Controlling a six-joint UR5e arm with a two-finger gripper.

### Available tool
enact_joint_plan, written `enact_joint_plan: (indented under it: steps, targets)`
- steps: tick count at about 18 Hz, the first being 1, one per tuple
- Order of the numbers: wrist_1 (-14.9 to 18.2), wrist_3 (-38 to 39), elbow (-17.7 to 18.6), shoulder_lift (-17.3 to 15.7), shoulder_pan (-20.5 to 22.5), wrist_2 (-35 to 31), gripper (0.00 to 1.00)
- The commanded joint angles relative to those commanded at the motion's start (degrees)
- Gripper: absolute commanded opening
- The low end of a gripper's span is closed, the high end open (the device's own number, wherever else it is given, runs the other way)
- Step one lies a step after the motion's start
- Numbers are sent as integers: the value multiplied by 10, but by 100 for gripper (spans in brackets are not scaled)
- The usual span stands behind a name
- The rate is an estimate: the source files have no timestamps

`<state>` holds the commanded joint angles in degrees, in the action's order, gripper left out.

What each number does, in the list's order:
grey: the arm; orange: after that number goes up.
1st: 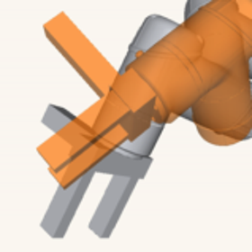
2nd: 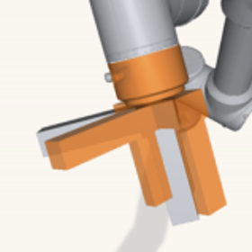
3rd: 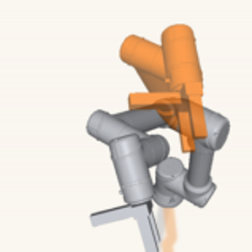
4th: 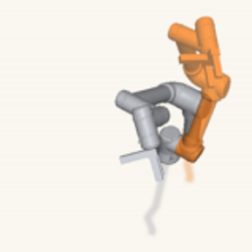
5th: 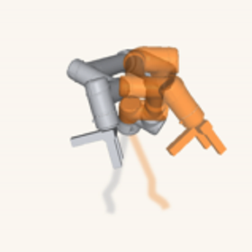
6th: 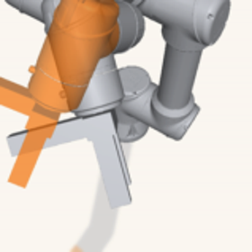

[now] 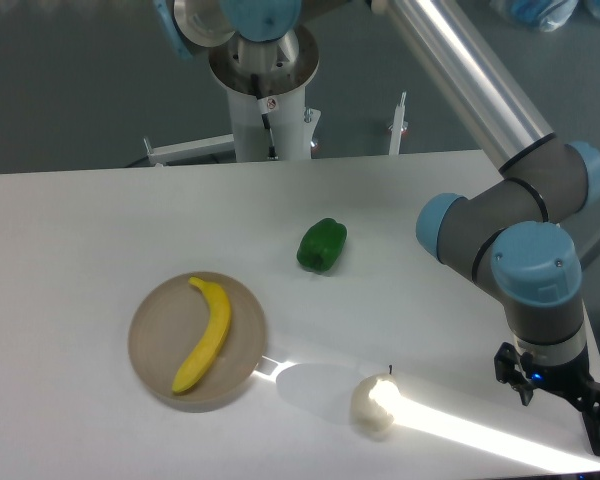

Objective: Pick up the banana from the plate
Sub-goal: 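Lift the gripper from its rest position beside the table, then move the open gripper over the banana on the plate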

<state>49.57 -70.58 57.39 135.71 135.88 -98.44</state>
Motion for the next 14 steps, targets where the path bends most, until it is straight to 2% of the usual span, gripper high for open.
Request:
enact_joint_plan:
  steps: [4, 7, 11, 14]
  targets:
    - [3, 2, 39, -31, -2, 4, 100]
    - [3, 35, 72, -59, -16, 8, 100]
    - [6, 73, 79, -71, -36, 7, 100]
    - [6, 111, 111, -91, -48, 8, 100]
